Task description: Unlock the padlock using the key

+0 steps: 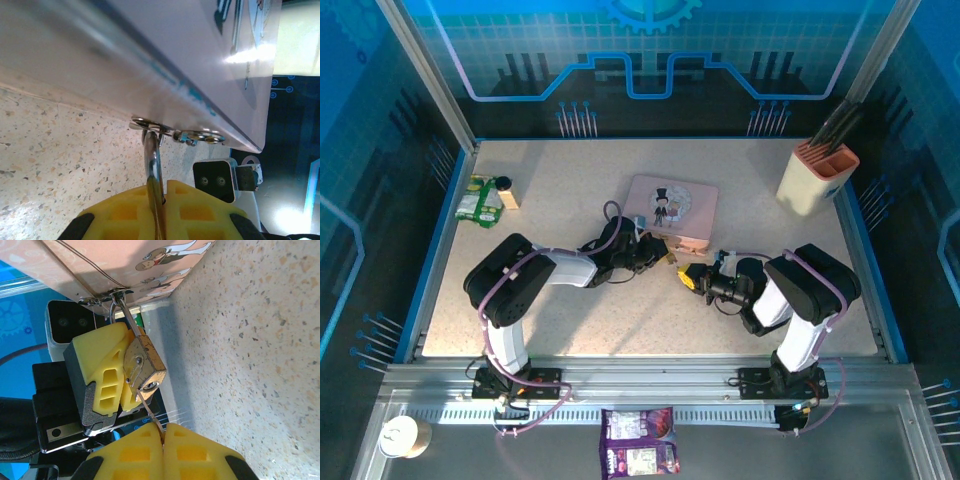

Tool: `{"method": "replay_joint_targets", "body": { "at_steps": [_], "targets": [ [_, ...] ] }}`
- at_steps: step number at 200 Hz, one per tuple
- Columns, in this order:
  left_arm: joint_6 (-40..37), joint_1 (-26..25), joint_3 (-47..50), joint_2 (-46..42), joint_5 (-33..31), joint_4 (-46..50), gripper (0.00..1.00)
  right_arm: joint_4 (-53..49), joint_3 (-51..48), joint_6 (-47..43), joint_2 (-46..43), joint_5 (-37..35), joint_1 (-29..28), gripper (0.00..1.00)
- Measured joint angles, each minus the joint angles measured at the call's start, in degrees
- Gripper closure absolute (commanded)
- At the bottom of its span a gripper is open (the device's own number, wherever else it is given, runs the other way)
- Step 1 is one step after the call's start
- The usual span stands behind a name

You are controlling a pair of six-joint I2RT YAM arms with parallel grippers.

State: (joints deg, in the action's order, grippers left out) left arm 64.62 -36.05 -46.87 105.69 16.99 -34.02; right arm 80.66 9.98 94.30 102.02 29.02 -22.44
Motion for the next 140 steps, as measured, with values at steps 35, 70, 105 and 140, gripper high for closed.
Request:
{"method": "replay_joint_targets", "body": {
  "at_steps": [35, 70, 105, 140],
  "targets": [
    [0.1, 0.0, 0.2, 0.0, 0.0, -0.6, 1.00, 0.0, 0.0, 0.0, 0.0, 0.0, 0.0, 1.00],
    [0.4, 0.0, 0.2, 0.0, 0.0, -0.8, 1.00, 0.3, -0.1, 0.0, 0.0, 0.0, 0.0, 1.00],
    [0.6, 0.0, 0.2, 0.0, 0.0, -1.0, 1.00, 0.4, -0.5, 0.0, 0.0, 0.0, 0.0, 1.00],
    [1.4, 0.0, 0.2, 0.0, 0.0, -1.5, 1.00, 0.3, -1.0, 0.0, 0.0, 0.0, 0.0, 1.00]
  ]
}}
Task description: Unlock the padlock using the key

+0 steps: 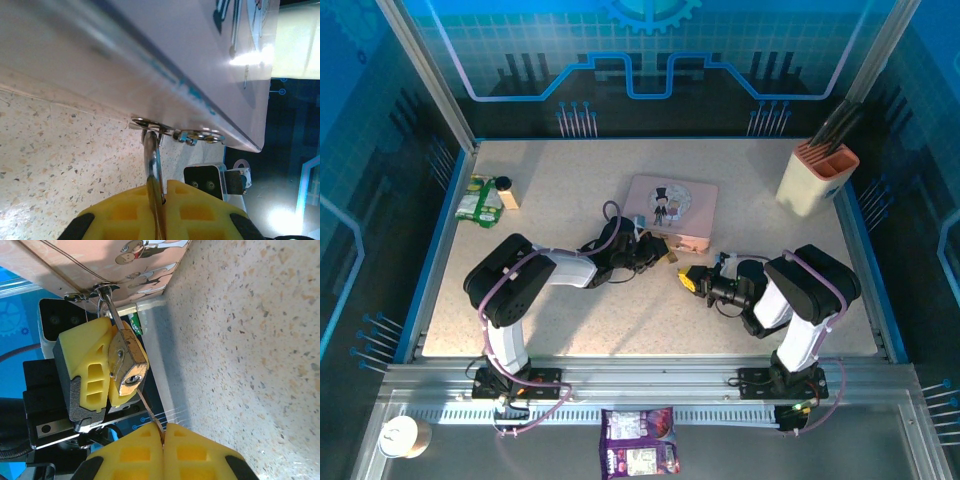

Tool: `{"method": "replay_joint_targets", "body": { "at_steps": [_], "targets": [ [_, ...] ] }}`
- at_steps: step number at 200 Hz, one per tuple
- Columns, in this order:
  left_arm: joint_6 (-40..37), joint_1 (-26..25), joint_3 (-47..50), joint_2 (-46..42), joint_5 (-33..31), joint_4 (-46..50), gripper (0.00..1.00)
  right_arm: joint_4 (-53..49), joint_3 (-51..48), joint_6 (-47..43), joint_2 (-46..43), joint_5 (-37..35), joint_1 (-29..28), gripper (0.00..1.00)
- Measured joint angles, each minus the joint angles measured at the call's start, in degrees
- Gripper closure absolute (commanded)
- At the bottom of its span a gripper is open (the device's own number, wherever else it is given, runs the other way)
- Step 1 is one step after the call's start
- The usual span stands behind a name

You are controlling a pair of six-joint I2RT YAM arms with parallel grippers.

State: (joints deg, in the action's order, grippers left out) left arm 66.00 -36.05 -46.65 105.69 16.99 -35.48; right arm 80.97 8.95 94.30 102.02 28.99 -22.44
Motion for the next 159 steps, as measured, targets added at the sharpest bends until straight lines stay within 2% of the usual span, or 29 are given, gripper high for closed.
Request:
{"method": "replay_joint_targets", "body": {
  "at_steps": [159],
  "targets": [
    [1.0, -0.1, 1.2, -0.1, -0.2, -2.3, 1.00, -0.1, 0.8, 0.9, -0.4, 0.0, 0.0, 1.00]
  ]
}}
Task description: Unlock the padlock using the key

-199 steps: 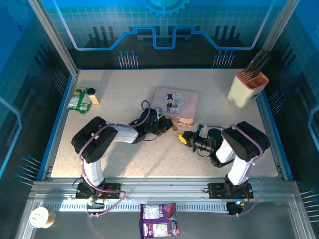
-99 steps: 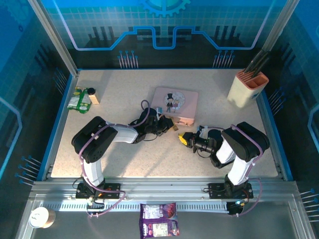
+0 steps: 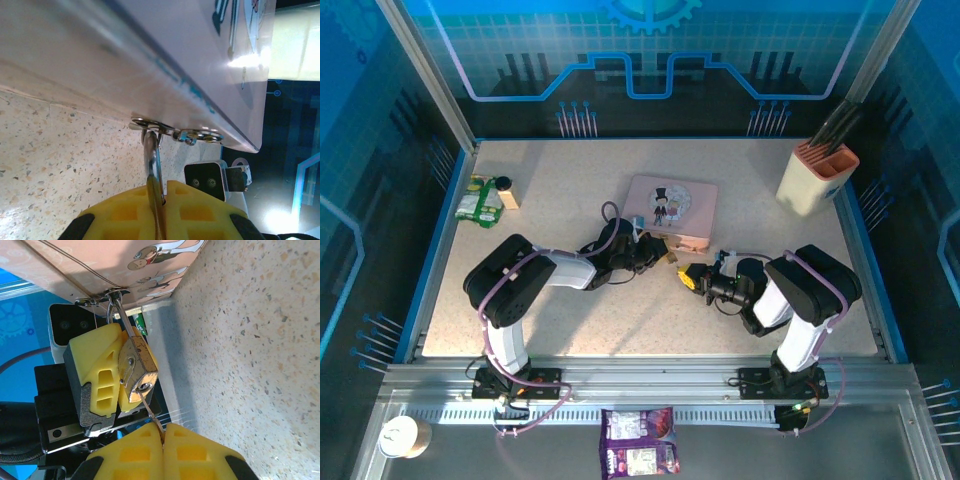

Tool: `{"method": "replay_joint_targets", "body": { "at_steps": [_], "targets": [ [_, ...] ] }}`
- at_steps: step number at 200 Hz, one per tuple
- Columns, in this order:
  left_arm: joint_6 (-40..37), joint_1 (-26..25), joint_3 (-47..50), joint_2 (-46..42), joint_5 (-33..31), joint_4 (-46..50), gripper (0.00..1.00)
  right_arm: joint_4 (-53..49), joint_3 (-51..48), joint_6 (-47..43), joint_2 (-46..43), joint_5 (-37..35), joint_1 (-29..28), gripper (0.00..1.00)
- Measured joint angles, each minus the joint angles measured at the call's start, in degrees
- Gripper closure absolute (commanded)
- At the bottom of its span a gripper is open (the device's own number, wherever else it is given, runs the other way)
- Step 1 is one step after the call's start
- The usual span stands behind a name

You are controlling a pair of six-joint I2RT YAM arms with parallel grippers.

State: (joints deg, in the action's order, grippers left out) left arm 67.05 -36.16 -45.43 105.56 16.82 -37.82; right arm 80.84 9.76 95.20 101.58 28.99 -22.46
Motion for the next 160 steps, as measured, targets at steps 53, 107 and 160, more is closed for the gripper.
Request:
{"method": "replay_joint_targets", "body": {
  "at_steps": [53, 107, 160],
  "targets": [
    [0.5, 0.0, 0.1, -0.2, 0.0, -0.2, 1.00, 0.0, 0.0, 0.2, 0.1, 0.0, 0.0, 1.00],
    [0.6, -0.1, 0.3, -0.3, 0.0, -0.2, 1.00, -0.1, 0.2, 0.7, 0.1, 0.0, 0.0, 1.00],
    [0.9, -0.3, 0.9, -0.9, -0.3, -0.9, 1.00, -0.3, 0.2, 1.0, 0.1, 0.2, 0.0, 1.00]
  ]
}}
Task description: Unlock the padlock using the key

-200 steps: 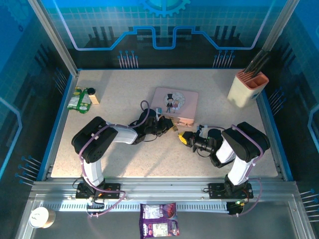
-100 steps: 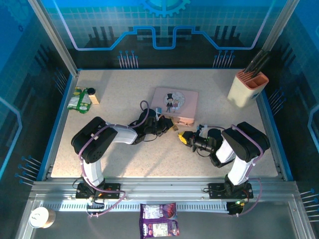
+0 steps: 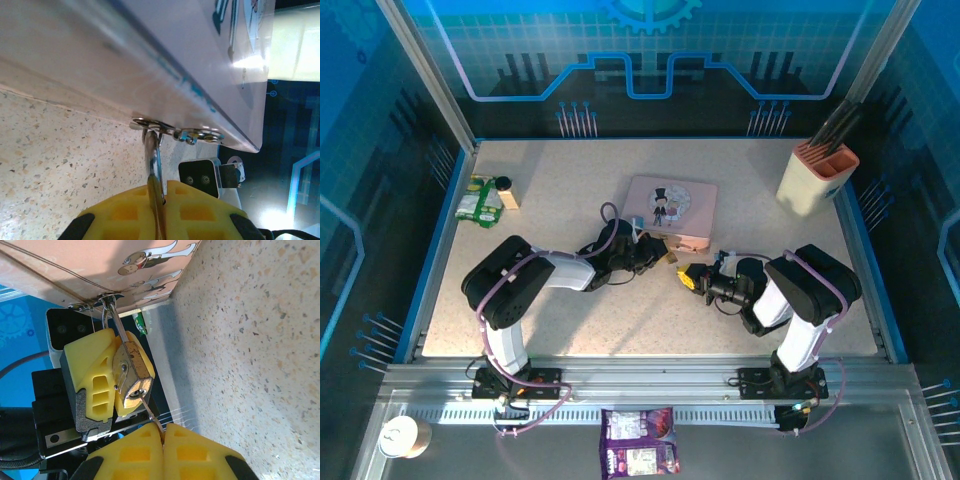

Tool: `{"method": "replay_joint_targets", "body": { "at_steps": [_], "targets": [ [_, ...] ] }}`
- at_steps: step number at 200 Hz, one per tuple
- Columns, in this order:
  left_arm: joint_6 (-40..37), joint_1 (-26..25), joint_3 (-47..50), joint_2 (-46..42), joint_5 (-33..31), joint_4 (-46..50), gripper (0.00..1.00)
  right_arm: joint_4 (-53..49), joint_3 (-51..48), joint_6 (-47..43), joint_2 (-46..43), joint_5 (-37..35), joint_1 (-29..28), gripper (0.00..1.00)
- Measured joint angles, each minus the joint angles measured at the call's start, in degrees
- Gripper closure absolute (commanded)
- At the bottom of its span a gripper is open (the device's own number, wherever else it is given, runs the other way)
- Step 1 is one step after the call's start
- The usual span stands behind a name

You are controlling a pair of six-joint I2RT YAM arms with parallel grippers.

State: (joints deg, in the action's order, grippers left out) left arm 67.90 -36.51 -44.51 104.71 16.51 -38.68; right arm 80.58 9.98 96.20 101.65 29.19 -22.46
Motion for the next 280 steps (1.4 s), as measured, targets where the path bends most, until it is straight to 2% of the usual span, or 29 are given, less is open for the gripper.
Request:
{"method": "replay_joint_targets", "body": {
  "at_steps": [280],
  "targets": [
    [1.3, -1.7, 2.4, -0.2, -4.6, -2.8, 1.00, -2.0, 0.1, 2.0, -0.8, -0.8, -1.1, 1.00]
  ]
}}
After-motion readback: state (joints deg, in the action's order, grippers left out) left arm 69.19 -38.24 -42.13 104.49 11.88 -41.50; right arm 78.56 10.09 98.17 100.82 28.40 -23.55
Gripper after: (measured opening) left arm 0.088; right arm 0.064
